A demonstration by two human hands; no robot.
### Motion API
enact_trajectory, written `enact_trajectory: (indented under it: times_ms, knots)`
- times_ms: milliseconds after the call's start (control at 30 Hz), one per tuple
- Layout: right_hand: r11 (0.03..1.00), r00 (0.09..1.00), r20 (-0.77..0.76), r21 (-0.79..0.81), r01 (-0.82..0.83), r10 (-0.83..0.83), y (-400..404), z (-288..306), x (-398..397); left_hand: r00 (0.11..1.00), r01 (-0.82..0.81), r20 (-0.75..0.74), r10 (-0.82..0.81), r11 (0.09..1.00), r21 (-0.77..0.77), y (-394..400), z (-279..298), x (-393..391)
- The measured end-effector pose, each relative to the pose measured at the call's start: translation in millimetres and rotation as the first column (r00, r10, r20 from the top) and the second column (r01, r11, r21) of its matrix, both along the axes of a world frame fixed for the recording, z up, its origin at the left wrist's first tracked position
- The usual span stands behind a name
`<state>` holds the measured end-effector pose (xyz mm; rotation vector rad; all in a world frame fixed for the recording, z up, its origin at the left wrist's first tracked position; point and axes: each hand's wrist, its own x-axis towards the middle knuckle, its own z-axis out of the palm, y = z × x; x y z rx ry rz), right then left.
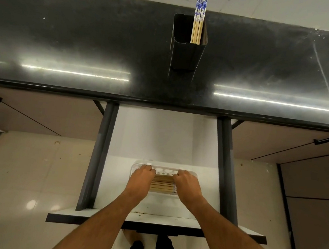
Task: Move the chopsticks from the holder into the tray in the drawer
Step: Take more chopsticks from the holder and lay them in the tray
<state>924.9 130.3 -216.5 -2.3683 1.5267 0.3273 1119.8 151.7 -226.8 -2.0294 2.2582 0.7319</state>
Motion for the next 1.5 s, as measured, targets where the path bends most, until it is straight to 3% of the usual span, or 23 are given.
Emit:
enact_trajectory:
  times_ms: [533, 700, 767, 833, 900, 967, 1067, 1167, 1233, 1300, 1500]
  knots:
    - [0.997, 0.997, -0.036, -0.034, -0.064, 0.062, -3, 0, -2, 1.0, 0.017, 0.018, -0.017, 0.999, -0.029, 1, 0, -1]
    - [0.992, 0.98, 0.194, -0.125, -0.014, 0.038, 3, 11, -13, 0.993, -0.062, -0.114, 0.043, 0.984, -0.168, 4, 17, 4]
    - [0.968, 0.927, 0.375, -0.23, 0.1, -0.007, 4, 16, -22, 0.979, -0.11, -0.199, 0.045, 0.938, -0.329, 7, 22, 10]
    - [0.916, 0.836, 0.528, -0.245, 0.317, -0.149, 2, 23, -30, 0.95, -0.204, -0.303, 0.075, 0.884, -0.42, 8, 28, 18]
    - [0.8, 0.652, 0.629, -0.079, 0.595, -0.423, -2, 30, -36, 0.88, -0.394, -0.419, 0.226, 0.838, -0.377, 8, 32, 23]
    - [0.596, 0.403, 0.604, 0.153, 0.788, -0.688, -8, 35, -38, 0.715, -0.633, -0.528, 0.459, 0.744, -0.212, 5, 35, 25]
    - [0.343, 0.144, 0.442, 0.41, 0.845, -0.885, -13, 34, -38, 0.371, -0.852, -0.573, 0.731, 0.514, 0.105, 0, 32, 28]
    - [0.221, 0.044, 0.314, 0.552, 0.804, -0.948, -9, 32, -33, 0.118, -0.87, -0.462, 0.879, 0.316, 0.379, -2, 23, 30]
    - [0.2, 0.038, 0.282, 0.573, 0.795, -0.959, -4, 33, -28, 0.089, -0.844, -0.355, 0.931, 0.259, 0.469, -2, 20, 30]
    - [0.188, 0.026, 0.272, 0.59, 0.785, -0.962, -2, 33, -22, 0.141, -0.821, -0.271, 0.952, 0.265, 0.505, 0, 18, 30]
    - [0.217, 0.067, 0.273, 0.57, 0.792, -0.96, 0, 36, -16, 0.158, -0.808, -0.268, 0.951, 0.28, 0.518, 5, 23, 28]
